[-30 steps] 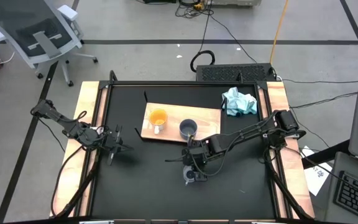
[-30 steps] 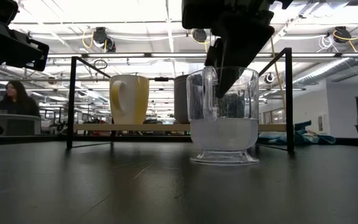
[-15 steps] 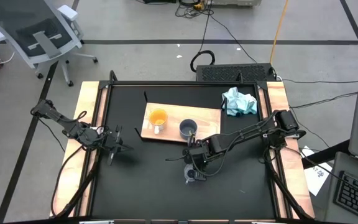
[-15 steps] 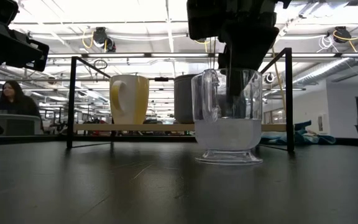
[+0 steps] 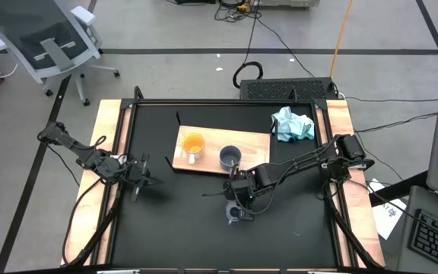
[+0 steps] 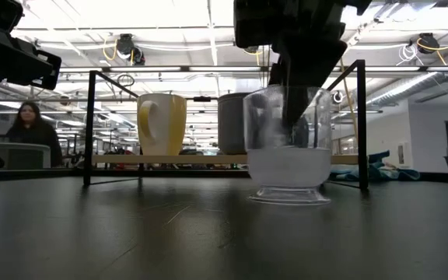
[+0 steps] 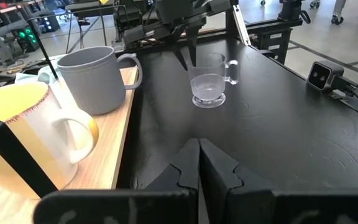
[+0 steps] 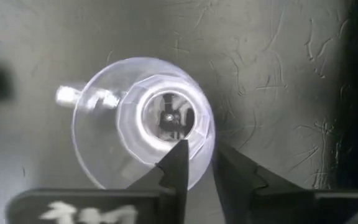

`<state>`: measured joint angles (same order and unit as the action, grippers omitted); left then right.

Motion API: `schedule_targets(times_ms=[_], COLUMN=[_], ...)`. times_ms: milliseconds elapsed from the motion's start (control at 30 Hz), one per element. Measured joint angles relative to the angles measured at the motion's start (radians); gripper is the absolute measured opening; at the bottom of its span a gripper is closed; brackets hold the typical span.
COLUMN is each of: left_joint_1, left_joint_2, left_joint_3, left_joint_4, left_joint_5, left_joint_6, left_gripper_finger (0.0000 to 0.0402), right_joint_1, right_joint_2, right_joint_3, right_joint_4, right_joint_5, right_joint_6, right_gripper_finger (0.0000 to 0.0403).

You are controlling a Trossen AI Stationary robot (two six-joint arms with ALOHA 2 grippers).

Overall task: Stack small to large cups/mugs on shelf
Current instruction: Put the transparent mug on the shelf

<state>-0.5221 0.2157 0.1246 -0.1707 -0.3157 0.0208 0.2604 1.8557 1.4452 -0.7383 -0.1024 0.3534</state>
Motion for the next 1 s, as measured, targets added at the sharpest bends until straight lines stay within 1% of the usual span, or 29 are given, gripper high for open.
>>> schedule_targets(times_ms=[133, 200, 400, 533, 1000], left_joint_1=[0.0, 0.0, 0.0, 0.0, 0.0], left_joint_2=[0.0, 0.0, 0.0, 0.0, 0.0], left_joint_3=[0.0, 0.0, 0.0, 0.0, 0.0], left_joint_4=[0.0, 0.0, 0.001, -0.002, -0.006], left_joint_5=[0.0, 0.0, 0.0, 0.0, 0.0], left_joint_6=[0.0, 0.0, 0.0, 0.0, 0.0], left_gripper_finger=[0.001, 0.001, 0.001, 0.001, 0.001], right_joint_1=[0.0, 0.0, 0.0, 0.003, 0.003], right_joint_2=[0.0, 0.0, 0.0, 0.0, -0.007], right_joint_3=[0.0, 0.0, 0.0, 0.0, 0.001], right_joint_4=[0.0, -0.004, -0.015, -0.018, -0.036], right_joint_5=[0.0, 0.0, 0.004, 0.054, 0.058], right_joint_6=[-0.042, -0.064, -0.094, -0.112, -0.105], right_gripper_finger=[0.0015, 0.0005, 0.0002, 0.0001, 0.0001])
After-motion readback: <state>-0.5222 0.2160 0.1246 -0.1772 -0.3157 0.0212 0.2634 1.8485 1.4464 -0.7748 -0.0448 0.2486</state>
